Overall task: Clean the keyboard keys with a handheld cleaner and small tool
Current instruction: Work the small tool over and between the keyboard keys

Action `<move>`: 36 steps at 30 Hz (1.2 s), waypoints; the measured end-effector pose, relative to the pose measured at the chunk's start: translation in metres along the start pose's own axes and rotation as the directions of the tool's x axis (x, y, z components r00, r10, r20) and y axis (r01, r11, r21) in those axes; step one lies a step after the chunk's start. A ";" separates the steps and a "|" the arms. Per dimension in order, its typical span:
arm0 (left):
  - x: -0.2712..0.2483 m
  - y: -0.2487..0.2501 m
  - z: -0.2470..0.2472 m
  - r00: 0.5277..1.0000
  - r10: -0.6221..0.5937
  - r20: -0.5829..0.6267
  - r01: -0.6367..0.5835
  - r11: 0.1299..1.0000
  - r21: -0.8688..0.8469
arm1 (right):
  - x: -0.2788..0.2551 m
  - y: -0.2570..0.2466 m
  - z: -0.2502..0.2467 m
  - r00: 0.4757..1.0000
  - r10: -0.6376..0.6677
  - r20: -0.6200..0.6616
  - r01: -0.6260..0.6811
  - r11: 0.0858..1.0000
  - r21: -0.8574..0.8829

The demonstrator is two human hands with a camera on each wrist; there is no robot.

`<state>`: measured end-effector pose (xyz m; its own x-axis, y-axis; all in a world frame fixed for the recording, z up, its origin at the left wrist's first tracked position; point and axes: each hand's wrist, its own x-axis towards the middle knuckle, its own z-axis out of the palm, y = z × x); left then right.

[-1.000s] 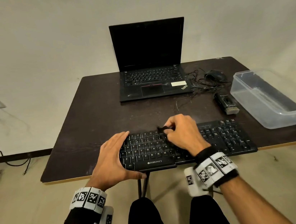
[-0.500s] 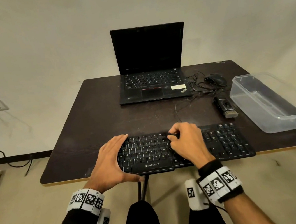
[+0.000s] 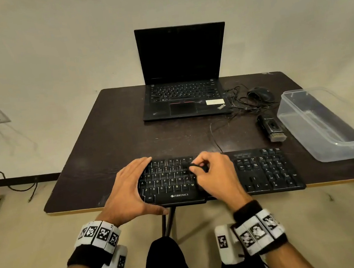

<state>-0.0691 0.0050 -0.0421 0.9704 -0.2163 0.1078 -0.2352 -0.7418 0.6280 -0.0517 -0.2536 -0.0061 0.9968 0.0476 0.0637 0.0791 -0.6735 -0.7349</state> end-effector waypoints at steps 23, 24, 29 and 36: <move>0.003 -0.002 0.001 1.000 0.018 -0.014 -0.019 1.000 -0.017 | -0.021 0.003 -0.009 0.996 -0.029 0.080 0.042 0.985 -0.165; 0.002 -0.003 0.001 1.000 0.021 -0.014 -0.022 1.000 -0.016 | -0.027 0.011 -0.017 0.999 -0.008 0.040 0.015 0.986 -0.168; 0.003 -0.007 0.006 1.000 0.011 -0.029 -0.011 1.000 0.006 | -0.034 -0.002 0.013 0.985 -0.164 0.055 0.169 0.980 -0.110; 0.004 -0.010 0.005 1.000 0.015 -0.022 -0.015 1.000 0.004 | -0.042 0.007 0.007 0.981 -0.173 0.085 0.182 0.977 -0.111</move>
<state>-0.0628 0.0082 -0.0522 0.9677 -0.2131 0.1345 -0.2498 -0.7410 0.6234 -0.0932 -0.2549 -0.0184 0.9651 0.2259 0.1324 0.2578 -0.7314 -0.6313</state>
